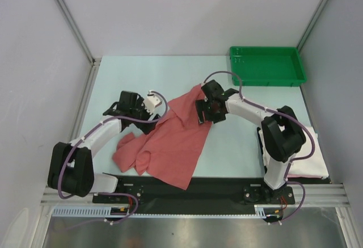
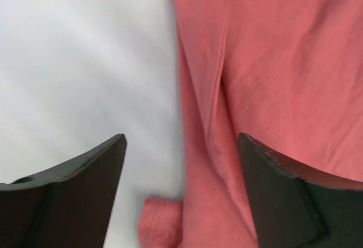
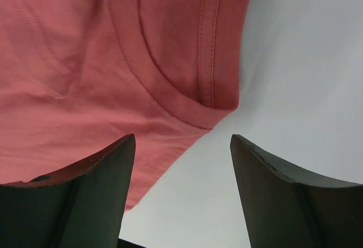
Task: Fold and stack the t-shirts
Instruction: Flatten the tshirt out
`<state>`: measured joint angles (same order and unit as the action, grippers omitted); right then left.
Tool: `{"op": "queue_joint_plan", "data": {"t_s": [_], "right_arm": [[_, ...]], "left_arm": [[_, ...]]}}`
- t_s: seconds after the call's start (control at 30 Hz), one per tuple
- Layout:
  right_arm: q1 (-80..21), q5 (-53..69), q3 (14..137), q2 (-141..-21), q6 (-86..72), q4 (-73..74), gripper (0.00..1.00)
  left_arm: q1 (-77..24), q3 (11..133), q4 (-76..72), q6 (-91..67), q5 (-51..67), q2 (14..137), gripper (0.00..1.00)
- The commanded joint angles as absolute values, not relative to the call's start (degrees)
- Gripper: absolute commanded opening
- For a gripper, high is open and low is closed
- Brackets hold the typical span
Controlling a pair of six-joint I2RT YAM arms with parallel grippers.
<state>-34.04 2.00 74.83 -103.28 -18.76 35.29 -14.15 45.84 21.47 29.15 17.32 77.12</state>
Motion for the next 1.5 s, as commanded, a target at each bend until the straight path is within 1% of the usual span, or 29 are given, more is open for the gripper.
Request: {"op": "queue_joint_plan", "data": {"t_s": [0.0, 0.07, 0.17, 0.2, 0.27, 0.3, 0.33, 0.37, 0.4, 0.43, 0.47, 0.5, 0.57, 0.6, 0.7, 0.77, 0.8, 0.87, 0.9, 1.03, 1.13, 1.17, 1.2, 1.27, 1.3, 1.33, 1.4, 1.43, 1.47], "right_arm": [[-33.9, 4.8, 73.4, -106.2, -21.4, 33.9, 0.73], [-34.4, 7.0, 72.5, -106.5, -21.6, 32.0, 0.7], [-34.3, 7.0, 72.2, -107.7, -21.7, 30.8, 0.59], [-34.3, 6.7, 72.5, -108.4, -21.4, 31.0, 0.5], [-34.2, 6.0, 72.5, -108.9, -21.1, 31.0, 0.4], [-34.0, 5.6, 72.6, -109.2, -20.8, 31.5, 0.3], [-33.9, 5.2, 72.6, -109.2, -20.7, 31.8, 0.24], [-33.7, 4.2, 72.5, -109.1, -20.5, 32.1, 0.19], [-33.3, 3.6, 72.3, -108.7, -20.4, 32.3, 0.14], [-32.3, 3.2, 72.2, -108.4, -20.1, 32.3, 0.08], [-31.5, 2.5, 71.8, -107.7, -20.0, 32.2, 0.03], [-30.7, 2.2, 71.7, -107.6, -19.7, 32.0, 0.0], [-27.2, 2.0, 71.5, -107.1, -18.8, 31.6, 0.0], [-25.8, 1.9, 71.7, -107.3, -18.4, 31.0, 0.0], [-22.2, 0.4, 74.0, -108.4, -16.4, 29.8, 0.0], [-20.1, 0.1, 76.4, -110.1, -15.0, 29.7, 0.0], [-19.3, -1.5, 79.7, -112.2, -14.6, 29.9, 0.0], [-17.9, -3.3, 83.5, -114.9, -13.6, 30.3, 0.0], [-17.1, -3.7, 87.4, -117.6, -12.8, 31.5, 0.0], [-16.7, -3.2, 96.1, -122.0, -11.3, 34.0, 0.0], [-16.6, -4.6, 100.2, -123.5, -11.3, 35.7, 0.0], [-16.5, -5.2, 100.8, -123.6, -11.5, 36.1, 0.0], [-16.4, -5.6, 101.2, -123.5, -11.8, 36.1, 0.0], [-16.1, -6.8, 101.4, -123.0, -12.7, 35.7, 0.0], [-16.0, -6.9, 101.5, -122.8, -12.7, 35.8, 0.0], [-15.8, -7.4, 101.6, -122.7, -13.0, 35.9, 0.0], [-15.7, -7.4, 101.7, -122.0, -13.3, 37.1, 0.31], [-15.8, -7.4, 101.4, -121.6, -13.4, 37.5, 0.47], [-15.7, -7.4, 99.8, -119.7, -14.0, 38.0, 0.62]], "left_arm": [[-16.4, 45.6, 17.5, 25.1, 18.8, 78.7, 0.82], [-16.6, 45.2, 16.4, 25.9, 18.2, 79.5, 0.78], [-17.0, 44.6, 15.5, 27.3, 16.9, 80.2, 0.73], [-17.0, 44.4, 15.5, 27.8, 16.8, 80.3, 0.72], [-17.0, 43.9, 14.9, 27.9, 15.7, 81.2, 0.68], [-17.0, 43.7, 14.4, 27.9, 15.5, 81.6, 0.65], [-17.0, 43.2, 13.7, 28.1, 15.5, 81.8, 0.61], [-17.0, 43.2, 13.3, 28.2, 15.5, 82.2, 0.47], [-17.0, 43.4, 13.0, 28.6, 15.5, 82.4, 0.36], [-17.0, 43.6, 12.4, 29.3, 15.4, 82.5, 0.23], [-17.0, 43.9, 12.0, 29.5, 14.6, 82.6, 0.01], [-17.0, 44.2, 11.4, 29.9, 12.1, 83.0, 0.0], [-16.6, 45.9, 9.2, 32.2, 8.1, 83.3, 0.0], [-16.4, 47.4, 7.7, 33.1, 3.2, 83.7, 0.0], [-15.1, 51.0, 2.0, 38.3, 0.2, 85.5, 0.0], [-14.7, 57.0, 1.1, 41.7, -1.6, 89.0, 0.0], [-14.6, 62.2, 1.7, 42.3, -1.5, 90.7, 0.0], [-14.4, 68.3, 2.8, 42.1, -2.2, 96.2, 0.0], [-14.3, 74.4, 3.9, 41.8, -2.5, 98.2, 0.0], [-14.1, 83.8, 1.7, 43.2, -4.3, 106.9, 0.0], [-14.0, 90.1, 0.3, 43.9, -6.1, 112.7, 0.0], [-14.0, 91.8, 0.2, 44.0, -8.1, 115.9, 0.0], [-14.0, 95.2, -2.3, 43.9, -9.2, 117.3, 0.0], [-13.8, 99.2, -2.8, 43.0, -11.8, 120.3, 0.0], [-13.8, 103.7, -1.7, 41.9, -13.8, 122.9, 0.02], [-13.8, 106.0, -0.5, 41.3, -14.3, 124.1, 0.17], [-13.8, 110.9, 5.8, 37.7, -12.3, 124.5, 0.48], [-13.7, 111.0, 7.5, 36.3, -10.7, 123.3, 0.67], [-13.6, 110.3, 8.7, 35.0, -8.5, 121.7, 0.72]]}}
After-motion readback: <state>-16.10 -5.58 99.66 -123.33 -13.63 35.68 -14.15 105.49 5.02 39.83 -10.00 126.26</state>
